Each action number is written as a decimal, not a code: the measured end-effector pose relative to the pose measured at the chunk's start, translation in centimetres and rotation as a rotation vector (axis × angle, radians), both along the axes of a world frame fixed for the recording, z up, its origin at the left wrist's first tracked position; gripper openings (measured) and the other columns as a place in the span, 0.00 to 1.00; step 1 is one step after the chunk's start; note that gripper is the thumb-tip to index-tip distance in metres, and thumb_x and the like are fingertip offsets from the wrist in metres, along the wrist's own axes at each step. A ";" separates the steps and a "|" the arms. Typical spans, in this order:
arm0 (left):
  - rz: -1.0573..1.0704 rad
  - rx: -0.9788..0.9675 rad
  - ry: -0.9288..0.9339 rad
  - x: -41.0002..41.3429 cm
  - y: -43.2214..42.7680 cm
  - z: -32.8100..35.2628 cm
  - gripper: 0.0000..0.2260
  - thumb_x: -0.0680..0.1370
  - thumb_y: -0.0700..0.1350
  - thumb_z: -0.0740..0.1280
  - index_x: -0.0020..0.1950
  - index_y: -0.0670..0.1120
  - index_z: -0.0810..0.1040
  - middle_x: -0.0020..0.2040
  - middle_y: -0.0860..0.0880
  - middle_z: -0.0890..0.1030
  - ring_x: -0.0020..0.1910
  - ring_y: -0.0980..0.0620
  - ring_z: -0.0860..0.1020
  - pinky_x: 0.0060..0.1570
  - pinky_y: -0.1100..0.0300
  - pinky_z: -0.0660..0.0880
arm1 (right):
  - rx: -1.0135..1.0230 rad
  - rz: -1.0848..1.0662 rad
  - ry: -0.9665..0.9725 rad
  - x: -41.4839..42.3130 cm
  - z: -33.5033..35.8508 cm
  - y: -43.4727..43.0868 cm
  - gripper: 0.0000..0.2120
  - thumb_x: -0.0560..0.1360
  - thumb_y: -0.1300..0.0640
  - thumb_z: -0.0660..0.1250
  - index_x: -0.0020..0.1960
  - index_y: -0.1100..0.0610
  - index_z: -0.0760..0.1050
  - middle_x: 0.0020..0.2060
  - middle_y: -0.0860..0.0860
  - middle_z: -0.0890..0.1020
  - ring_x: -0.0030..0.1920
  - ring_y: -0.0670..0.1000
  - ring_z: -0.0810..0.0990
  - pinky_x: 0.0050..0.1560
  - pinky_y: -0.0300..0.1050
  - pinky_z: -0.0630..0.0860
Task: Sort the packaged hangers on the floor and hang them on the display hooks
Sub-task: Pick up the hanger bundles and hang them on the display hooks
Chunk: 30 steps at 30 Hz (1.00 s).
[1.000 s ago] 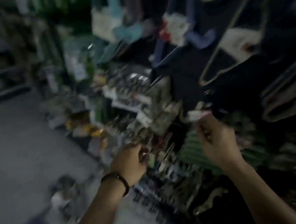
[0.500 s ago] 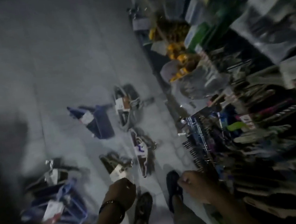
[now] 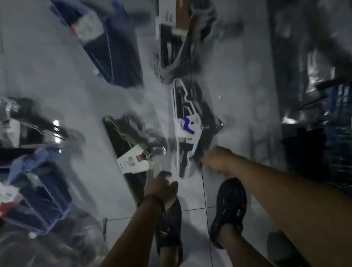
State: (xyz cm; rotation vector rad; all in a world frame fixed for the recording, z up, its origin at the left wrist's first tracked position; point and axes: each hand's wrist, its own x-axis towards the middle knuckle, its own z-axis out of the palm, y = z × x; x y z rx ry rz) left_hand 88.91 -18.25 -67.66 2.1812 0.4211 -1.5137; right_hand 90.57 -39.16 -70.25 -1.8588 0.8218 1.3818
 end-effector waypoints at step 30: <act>0.693 -0.321 -0.191 3.4 -8.2 12.0 0.33 0.72 0.70 0.71 0.62 0.45 0.74 0.54 0.47 0.82 0.50 0.48 0.82 0.43 0.56 0.79 | -0.080 -0.246 -0.321 -8.4 14.7 -0.6 0.06 0.80 0.48 0.66 0.48 0.49 0.78 0.39 0.48 0.85 0.39 0.47 0.85 0.44 0.51 0.85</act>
